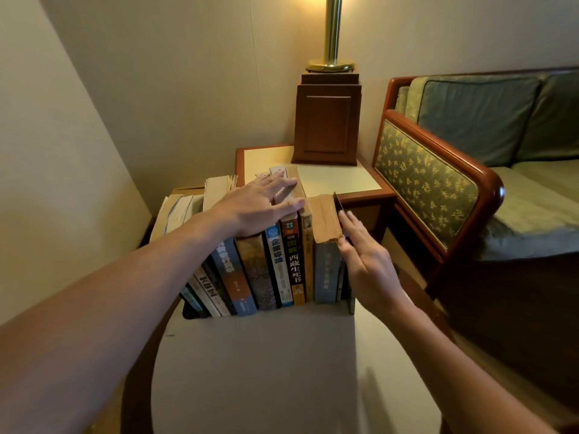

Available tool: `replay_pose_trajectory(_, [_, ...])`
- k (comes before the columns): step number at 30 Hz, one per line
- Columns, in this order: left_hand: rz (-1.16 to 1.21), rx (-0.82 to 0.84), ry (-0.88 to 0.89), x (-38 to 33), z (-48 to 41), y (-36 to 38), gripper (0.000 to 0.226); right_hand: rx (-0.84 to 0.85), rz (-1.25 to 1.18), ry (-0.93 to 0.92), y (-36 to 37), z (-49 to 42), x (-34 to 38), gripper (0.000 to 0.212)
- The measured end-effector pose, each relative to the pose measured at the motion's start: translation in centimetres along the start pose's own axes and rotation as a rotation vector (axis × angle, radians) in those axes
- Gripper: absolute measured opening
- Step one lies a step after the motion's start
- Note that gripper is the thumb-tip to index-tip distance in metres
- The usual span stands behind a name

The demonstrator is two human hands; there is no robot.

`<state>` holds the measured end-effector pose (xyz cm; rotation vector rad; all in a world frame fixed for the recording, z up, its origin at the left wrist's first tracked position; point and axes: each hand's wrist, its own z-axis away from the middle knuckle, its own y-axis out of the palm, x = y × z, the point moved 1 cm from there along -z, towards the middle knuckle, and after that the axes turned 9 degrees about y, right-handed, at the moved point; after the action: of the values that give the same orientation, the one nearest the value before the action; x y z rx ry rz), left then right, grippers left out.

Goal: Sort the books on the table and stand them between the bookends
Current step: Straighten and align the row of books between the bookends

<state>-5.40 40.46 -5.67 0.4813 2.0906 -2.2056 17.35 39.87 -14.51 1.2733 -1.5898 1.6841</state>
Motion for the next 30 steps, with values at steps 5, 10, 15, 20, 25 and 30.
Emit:
replay_pose_trajectory(5, [0.083, -0.032, -0.038, 0.5, -0.9, 0.3, 0.089, 0.007, 0.011, 0.033, 2.7, 1.9, -2.7, 0.048])
replay_pose_trajectory(10, [0.097, -0.054, -0.024, 1.1, -1.4, 0.7, 0.071, -0.025, -0.053, -0.003, 3.6, 1.4, -3.6, 0.057])
replay_pose_trajectory(15, [0.002, 0.019, 0.006, 1.1, -1.4, 0.7, 0.076, -0.246, -0.170, 0.081, 6.4, 5.2, -5.0, 0.076])
replay_pose_trajectory(20, [-0.029, 0.025, 0.000, 1.1, -1.5, 0.8, 0.076, -0.293, -0.055, 0.305, 8.8, 7.0, -5.7, 0.067])
replay_pose_trajectory(25, [-0.049, 0.008, -0.002, 1.2, -1.4, 0.9, 0.074, -0.288, -0.121, 0.351, 10.4, 5.1, -6.0, 0.062])
replay_pose_trajectory(30, [-0.038, -0.001, -0.002, 1.1, -1.3, 0.8, 0.073, -0.344, -0.087, 0.312, 11.2, 4.1, -6.6, 0.062])
